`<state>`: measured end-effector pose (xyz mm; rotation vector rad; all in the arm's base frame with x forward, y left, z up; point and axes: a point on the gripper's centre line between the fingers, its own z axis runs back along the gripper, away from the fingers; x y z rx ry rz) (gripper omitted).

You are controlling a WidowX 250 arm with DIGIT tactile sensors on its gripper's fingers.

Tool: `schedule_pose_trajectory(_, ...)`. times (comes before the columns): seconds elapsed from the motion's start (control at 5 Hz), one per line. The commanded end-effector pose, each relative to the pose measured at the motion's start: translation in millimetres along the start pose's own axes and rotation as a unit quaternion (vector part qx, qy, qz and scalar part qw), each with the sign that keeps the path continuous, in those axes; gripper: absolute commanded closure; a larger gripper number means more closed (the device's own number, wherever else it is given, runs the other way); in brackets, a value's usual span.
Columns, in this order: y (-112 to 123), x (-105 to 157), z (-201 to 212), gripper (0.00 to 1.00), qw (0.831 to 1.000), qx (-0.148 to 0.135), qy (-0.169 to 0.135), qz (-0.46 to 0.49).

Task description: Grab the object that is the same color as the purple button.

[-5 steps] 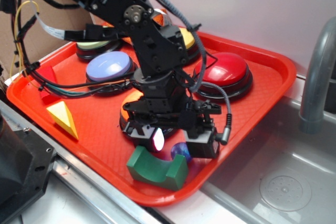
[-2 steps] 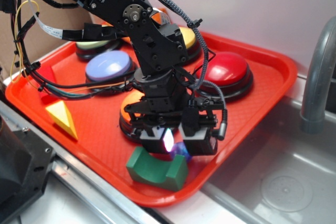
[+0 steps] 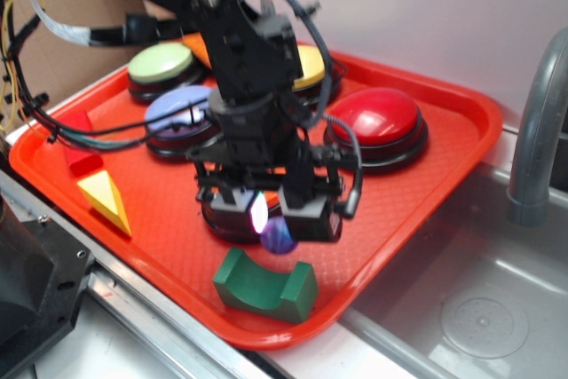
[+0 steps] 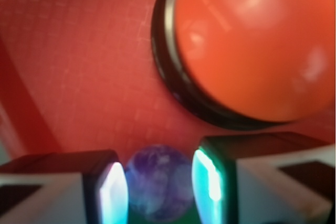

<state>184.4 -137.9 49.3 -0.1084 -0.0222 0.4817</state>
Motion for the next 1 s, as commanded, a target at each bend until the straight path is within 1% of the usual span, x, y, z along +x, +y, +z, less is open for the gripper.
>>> schedule_pose_trajectory(0.0, 16, 30, 74, 1.0, 0.997, 0.014, -0.021, -0.069)
schedule_pose_trajectory(0.2, 47, 46, 104, 1.0, 0.996, 0.036, -0.015, -0.081)
schedule_pose_trajectory(0.4, 75, 57, 120, 1.0, 0.997, 0.031, -0.028, -0.063)
schedule_pose_trajectory(0.6, 107, 71, 133, 1.0, 0.999, 0.014, -0.036, -0.029)
schedule_pose_trajectory(0.8, 120, 77, 134, 1.0, 0.999, 0.003, -0.042, -0.005)
